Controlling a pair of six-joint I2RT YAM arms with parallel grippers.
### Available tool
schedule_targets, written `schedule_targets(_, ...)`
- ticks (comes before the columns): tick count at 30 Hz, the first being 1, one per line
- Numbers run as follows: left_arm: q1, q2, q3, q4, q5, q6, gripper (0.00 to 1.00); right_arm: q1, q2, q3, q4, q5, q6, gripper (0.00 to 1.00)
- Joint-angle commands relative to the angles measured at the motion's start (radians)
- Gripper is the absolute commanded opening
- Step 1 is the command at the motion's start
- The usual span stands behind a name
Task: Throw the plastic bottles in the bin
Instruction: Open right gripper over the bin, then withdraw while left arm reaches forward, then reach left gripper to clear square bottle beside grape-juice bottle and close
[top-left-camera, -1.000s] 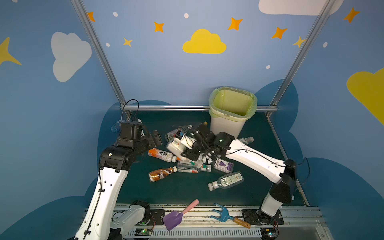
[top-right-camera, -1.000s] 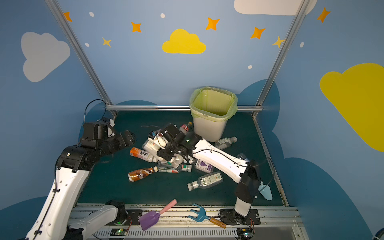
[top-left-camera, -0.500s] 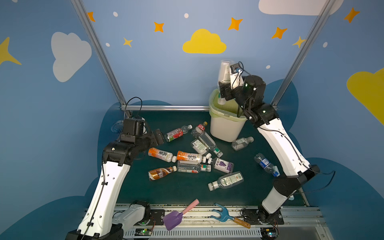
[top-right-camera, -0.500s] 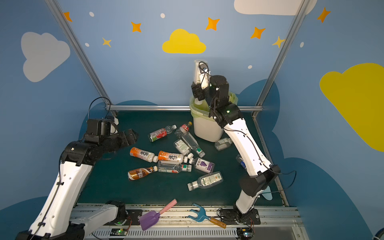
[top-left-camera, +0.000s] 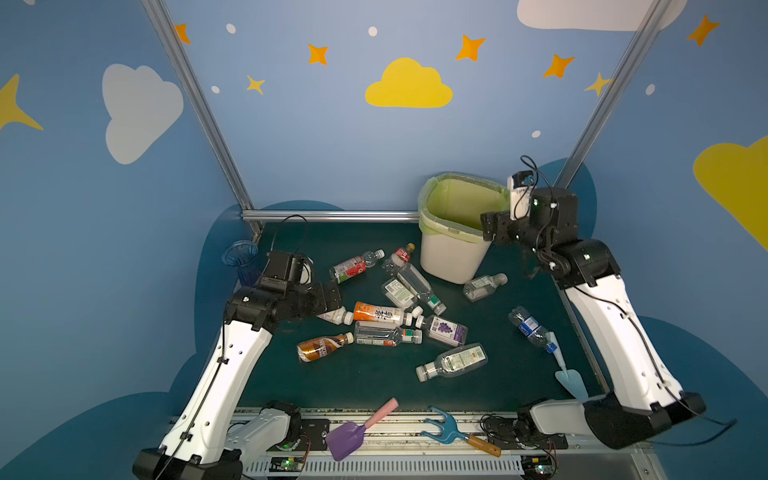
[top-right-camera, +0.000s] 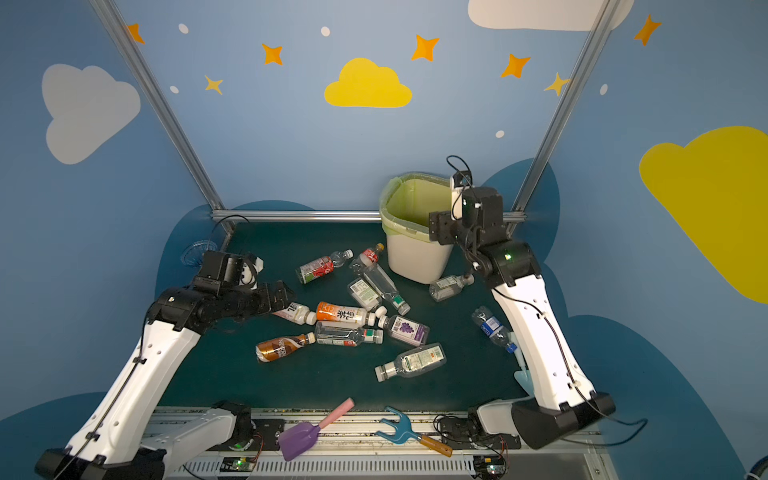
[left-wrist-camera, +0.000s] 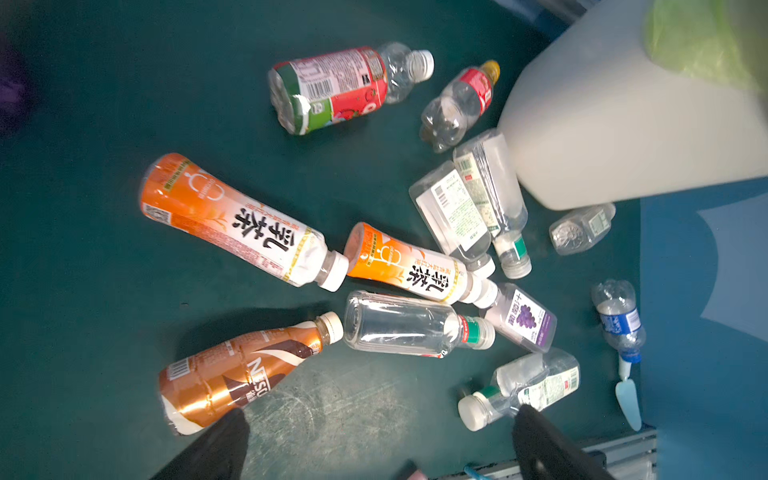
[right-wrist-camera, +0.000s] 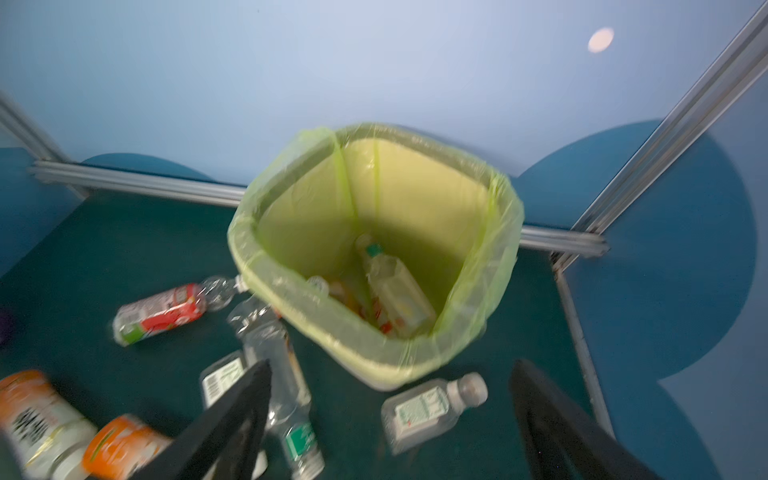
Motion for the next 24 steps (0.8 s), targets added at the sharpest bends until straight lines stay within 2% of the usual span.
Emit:
schedule_targets(1, -0.101, 0.047, 0.005, 0.023, -0.049, 0.007, 0.99, -0.024, -0.053, -0.134, -0.131, -0.100, 0.141, 0.89)
schedule_targets(7, -0.238, 0.157, 0.035, 0.083, -0.077, 0.005, 0.98, -0.111, -0.205, -0.385, -0.173, -0.177, 0.290, 0.86)
schedule_targets(10, -0.296, 0.213, 0.057, 0.103, -0.056, 0.031, 0.92, -0.147, -0.245, -0.460, -0.187, -0.202, 0.316, 0.86)
schedule_targets(14, -0.383, 0.311, 0.114, 0.078, -0.046, 0.087, 0.85, -0.203, -0.248, -0.518, -0.201, -0.266, 0.333, 0.86)
schedule_targets(17, -0.449, 0.389, 0.158, 0.054, -0.051, 0.117, 0.85, -0.249, -0.237, -0.563, -0.200, -0.331, 0.347, 0.85)
schedule_targets(24, -0.570, 0.553, 0.276, 0.071, -0.052, 0.177, 0.84, -0.319, -0.231, -0.622, -0.190, -0.381, 0.340, 0.84)
